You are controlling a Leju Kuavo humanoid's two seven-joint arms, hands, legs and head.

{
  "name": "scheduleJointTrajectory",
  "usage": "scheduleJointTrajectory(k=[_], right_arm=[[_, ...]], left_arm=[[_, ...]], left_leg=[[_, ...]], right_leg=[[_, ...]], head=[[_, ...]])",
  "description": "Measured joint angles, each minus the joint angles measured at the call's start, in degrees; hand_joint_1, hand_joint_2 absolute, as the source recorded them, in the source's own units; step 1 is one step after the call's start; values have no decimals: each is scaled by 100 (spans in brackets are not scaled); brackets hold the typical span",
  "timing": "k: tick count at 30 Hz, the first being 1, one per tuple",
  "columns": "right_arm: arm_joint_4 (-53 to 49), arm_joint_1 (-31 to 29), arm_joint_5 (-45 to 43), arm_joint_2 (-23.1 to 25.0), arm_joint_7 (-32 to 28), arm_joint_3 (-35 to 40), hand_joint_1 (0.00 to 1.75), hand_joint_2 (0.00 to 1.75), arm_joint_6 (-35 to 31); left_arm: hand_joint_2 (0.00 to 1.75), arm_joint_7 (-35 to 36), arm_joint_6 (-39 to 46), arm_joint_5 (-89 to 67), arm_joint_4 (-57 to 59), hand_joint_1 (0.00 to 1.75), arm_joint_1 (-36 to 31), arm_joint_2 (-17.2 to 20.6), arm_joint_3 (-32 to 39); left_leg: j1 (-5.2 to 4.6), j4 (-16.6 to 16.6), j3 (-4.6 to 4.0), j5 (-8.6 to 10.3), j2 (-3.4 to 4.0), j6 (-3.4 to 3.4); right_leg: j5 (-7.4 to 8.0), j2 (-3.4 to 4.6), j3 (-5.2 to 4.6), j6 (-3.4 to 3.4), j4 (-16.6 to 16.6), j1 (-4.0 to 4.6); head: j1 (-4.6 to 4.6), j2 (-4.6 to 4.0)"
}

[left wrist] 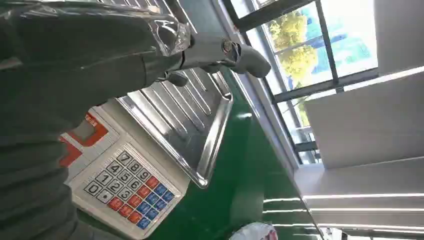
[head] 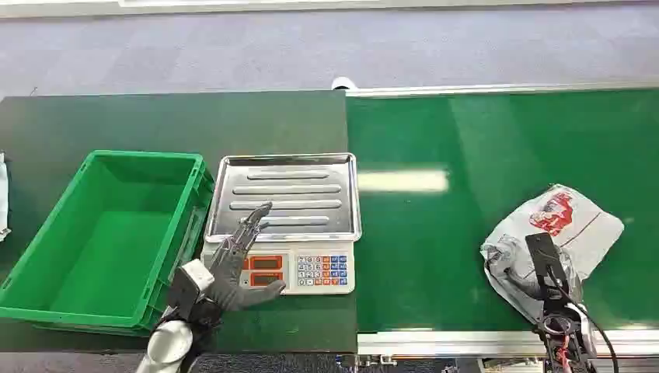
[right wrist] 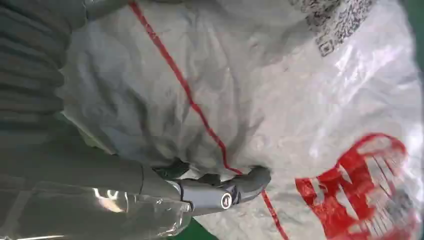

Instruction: Moved the parcel from conveyor to table for the left to box.

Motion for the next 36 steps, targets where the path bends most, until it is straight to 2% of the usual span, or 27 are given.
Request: scheduleJointTrajectory(k=[14, 15, 16, 18, 36], right_arm=[[424, -201, 103, -46, 85, -96, 3, 175, 74], [428, -213, 114, -44, 92, -96, 152, 175, 83], [432, -226, 127, -44, 105, -96, 169, 175, 101], [441, -245, 151, -41, 109, -96, 175, 175, 129], [365, -372, 186, 103, -446, -426, 175, 175, 710]], left_arm=[[175, 7, 0, -2, 0, 0, -2, -17, 0], [175, 7, 0, -2, 0, 0, -2, -17, 0], [175, 7, 0, -2, 0, 0, -2, -17, 0], [175, 7, 0, -2, 0, 0, -1, -17, 2], [175, 26, -41, -98, -52, 0, 23, -83, 173]], left_leg=[[0, 6, 1, 0, -1, 1], [0, 7, 1, 0, -1, 1], [0, 8, 1, 0, -1, 1], [0, 8, 1, 0, -1, 1], [1, 8, 0, 1, 3, 1]], right_leg=[[0, 0, 6, 1, 0, 1], [1, 0, 7, 1, 0, 1], [1, 0, 7, 2, 0, 1], [2, 1, 8, 3, 0, 1], [5, 2, 7, 8, 0, 3]], head=[[2, -2], [2, 0], [2, 0], [4, 0], [2, 0]])
